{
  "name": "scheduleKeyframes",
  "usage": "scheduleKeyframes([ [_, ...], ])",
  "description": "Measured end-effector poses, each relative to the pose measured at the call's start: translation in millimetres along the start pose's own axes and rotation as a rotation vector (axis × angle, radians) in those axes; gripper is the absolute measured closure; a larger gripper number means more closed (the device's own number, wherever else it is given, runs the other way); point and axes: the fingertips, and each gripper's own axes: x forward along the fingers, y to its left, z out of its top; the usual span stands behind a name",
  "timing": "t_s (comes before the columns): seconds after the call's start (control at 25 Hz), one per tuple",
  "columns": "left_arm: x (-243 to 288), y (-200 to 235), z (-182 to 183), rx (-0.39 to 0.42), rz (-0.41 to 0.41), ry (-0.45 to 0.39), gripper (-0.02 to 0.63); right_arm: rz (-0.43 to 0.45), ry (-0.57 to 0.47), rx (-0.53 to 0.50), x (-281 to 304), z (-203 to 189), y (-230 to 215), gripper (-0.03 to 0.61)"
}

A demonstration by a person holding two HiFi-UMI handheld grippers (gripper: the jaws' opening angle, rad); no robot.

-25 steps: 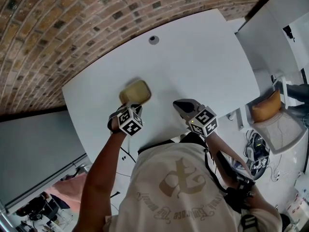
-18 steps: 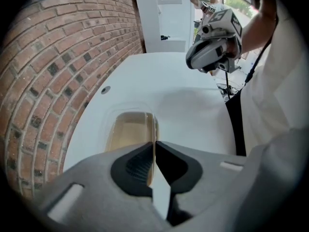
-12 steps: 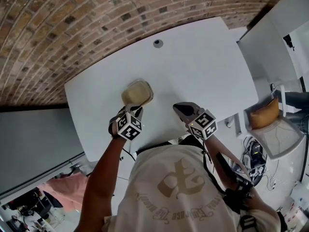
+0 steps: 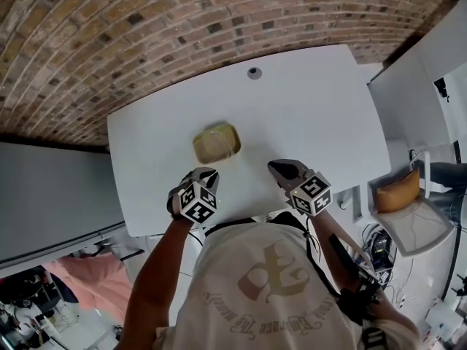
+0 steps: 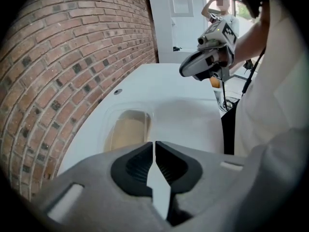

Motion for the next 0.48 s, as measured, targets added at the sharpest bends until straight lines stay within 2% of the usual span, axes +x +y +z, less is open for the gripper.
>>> scheduleKeyframes([
  [0.48, -25, -2, -2, -0.098, 0.074, -0.062, 0.594, 0.050, 0.035, -0.066, 4, 8, 13, 0.571],
])
